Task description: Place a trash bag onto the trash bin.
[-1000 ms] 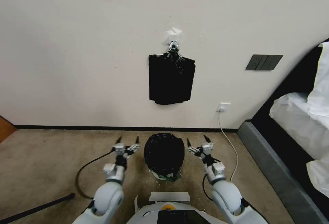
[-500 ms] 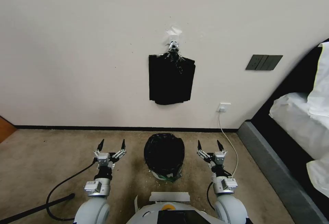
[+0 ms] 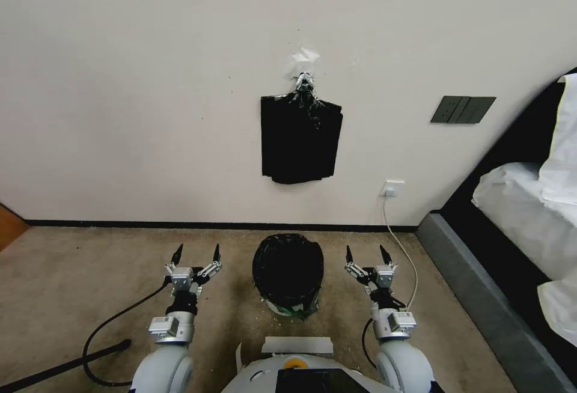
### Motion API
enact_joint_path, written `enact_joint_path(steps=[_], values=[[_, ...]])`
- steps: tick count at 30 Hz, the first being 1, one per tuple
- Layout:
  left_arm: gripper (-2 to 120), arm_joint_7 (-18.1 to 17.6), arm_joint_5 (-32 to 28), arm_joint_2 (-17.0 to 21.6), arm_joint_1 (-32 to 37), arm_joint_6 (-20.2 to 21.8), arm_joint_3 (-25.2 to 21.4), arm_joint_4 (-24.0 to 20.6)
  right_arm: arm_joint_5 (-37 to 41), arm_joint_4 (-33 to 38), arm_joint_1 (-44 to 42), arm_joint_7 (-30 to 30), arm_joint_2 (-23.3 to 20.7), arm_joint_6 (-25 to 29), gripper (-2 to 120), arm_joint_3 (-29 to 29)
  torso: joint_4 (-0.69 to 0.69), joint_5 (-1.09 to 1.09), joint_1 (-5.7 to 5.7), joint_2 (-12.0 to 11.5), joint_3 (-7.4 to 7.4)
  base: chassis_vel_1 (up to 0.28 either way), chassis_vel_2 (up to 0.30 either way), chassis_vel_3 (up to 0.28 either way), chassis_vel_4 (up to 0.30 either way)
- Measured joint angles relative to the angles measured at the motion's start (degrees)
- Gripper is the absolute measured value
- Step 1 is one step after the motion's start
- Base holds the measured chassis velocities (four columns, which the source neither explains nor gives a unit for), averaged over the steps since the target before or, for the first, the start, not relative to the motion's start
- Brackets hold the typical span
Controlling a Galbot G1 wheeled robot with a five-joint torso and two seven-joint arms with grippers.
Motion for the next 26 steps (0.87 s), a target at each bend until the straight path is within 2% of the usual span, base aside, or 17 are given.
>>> enact_joint_path(steps=[26], values=[[100, -0.11, -0.13, 0.06, -0.04, 0.13, 0.11, 0.03, 0.15, 0.06, 0.06, 0.12, -0.08, -0.15, 100, -0.09, 0.0, 0.0, 0.0, 0.0, 0.0, 0.0, 0.0, 0.0, 0.0]])
